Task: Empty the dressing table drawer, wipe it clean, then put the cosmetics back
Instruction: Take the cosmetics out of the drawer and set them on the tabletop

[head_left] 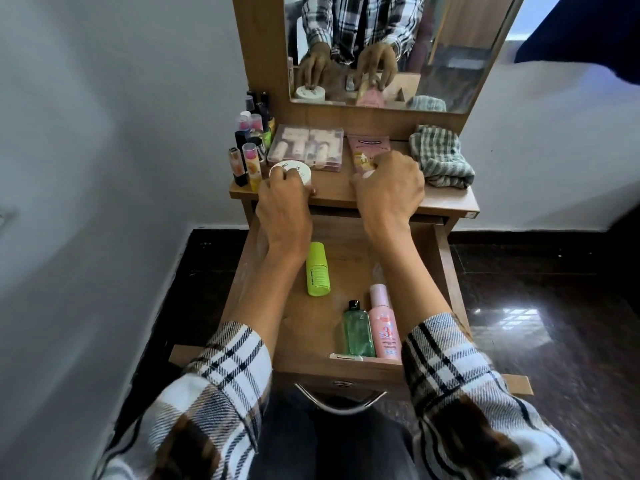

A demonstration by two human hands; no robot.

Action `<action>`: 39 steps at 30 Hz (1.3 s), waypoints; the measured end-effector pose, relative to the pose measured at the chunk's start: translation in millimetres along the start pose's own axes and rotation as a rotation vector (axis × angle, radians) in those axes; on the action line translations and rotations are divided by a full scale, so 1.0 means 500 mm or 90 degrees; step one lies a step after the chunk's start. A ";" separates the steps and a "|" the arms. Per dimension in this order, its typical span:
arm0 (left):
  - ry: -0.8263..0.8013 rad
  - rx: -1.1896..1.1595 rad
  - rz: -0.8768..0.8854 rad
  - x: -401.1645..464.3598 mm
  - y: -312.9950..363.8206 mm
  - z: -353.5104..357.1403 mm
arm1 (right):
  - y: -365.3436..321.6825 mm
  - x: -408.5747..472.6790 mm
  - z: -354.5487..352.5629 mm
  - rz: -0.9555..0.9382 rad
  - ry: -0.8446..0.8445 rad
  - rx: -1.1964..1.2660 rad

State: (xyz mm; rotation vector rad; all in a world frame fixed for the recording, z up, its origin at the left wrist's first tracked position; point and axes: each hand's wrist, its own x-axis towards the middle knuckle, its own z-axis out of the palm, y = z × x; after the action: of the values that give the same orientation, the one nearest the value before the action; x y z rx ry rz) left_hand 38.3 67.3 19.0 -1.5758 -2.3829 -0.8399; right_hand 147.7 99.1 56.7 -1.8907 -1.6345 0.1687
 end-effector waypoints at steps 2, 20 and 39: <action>0.001 0.004 0.002 0.002 0.000 0.003 | 0.002 -0.001 -0.001 0.000 0.001 0.011; -0.167 -0.051 0.002 -0.177 0.000 -0.030 | 0.178 -0.148 -0.115 0.152 -0.109 0.188; -0.330 -0.029 -0.148 -0.179 0.002 0.047 | 0.216 -0.210 -0.031 0.232 -0.478 -0.022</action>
State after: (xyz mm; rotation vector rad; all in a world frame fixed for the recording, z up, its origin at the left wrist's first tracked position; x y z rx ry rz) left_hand 81.8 8.8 -38.1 -1.7255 -2.9694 -0.5722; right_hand 223.4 -8.1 -19.1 -2.2927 -1.7046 1.1199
